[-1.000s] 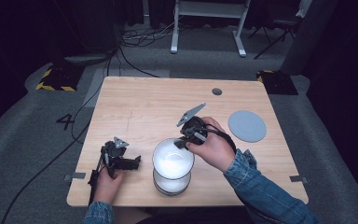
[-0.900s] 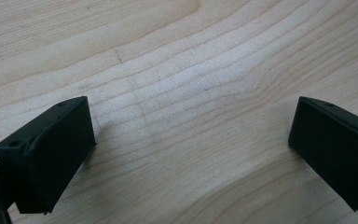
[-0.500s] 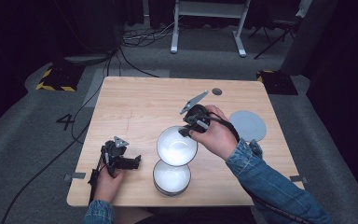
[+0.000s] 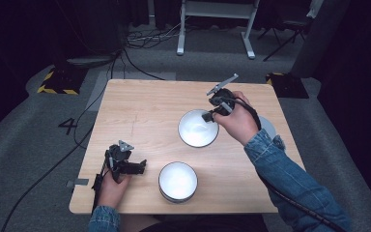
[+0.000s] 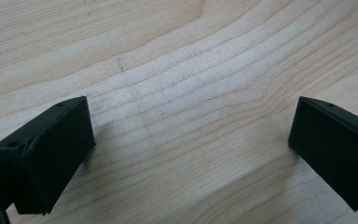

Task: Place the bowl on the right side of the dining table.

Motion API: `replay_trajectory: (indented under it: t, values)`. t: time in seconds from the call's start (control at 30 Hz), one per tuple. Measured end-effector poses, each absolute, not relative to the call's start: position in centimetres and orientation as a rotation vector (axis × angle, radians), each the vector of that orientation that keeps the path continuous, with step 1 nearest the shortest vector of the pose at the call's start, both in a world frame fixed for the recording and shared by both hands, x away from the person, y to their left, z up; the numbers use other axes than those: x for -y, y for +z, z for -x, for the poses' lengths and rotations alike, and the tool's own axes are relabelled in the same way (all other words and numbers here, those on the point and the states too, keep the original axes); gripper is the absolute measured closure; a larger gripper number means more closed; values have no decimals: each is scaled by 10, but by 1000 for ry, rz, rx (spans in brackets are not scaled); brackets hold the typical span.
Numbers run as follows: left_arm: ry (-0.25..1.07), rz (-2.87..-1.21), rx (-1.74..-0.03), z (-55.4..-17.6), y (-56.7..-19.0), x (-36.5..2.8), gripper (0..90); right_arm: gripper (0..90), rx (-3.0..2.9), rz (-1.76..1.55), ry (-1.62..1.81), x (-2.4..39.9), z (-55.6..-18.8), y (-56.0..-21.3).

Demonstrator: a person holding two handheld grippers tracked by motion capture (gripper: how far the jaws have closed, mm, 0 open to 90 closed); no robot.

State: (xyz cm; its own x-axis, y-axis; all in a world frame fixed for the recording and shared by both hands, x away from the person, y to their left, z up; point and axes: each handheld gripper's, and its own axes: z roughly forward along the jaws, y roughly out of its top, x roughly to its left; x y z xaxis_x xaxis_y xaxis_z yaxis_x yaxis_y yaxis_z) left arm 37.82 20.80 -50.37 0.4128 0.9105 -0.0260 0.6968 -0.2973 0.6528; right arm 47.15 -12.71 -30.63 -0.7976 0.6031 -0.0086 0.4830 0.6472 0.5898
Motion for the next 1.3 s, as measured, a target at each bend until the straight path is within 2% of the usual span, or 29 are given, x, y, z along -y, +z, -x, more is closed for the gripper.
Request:
replay_trajectory:
  t: [0.63,1.0,1.3]
  values:
    - [474,-2085,-1358,-378,-504,-208,2,825,-2495,-1141,887,185,-518,-294]
    - [474,-2085,-1358,-378,-504,-208,2,825,-2413,-1228,854,205,-546,-294]
    - [474,-2084,-1358,-378,-504,-208,2,825,-2383,-1272,821,215,-551,-301]
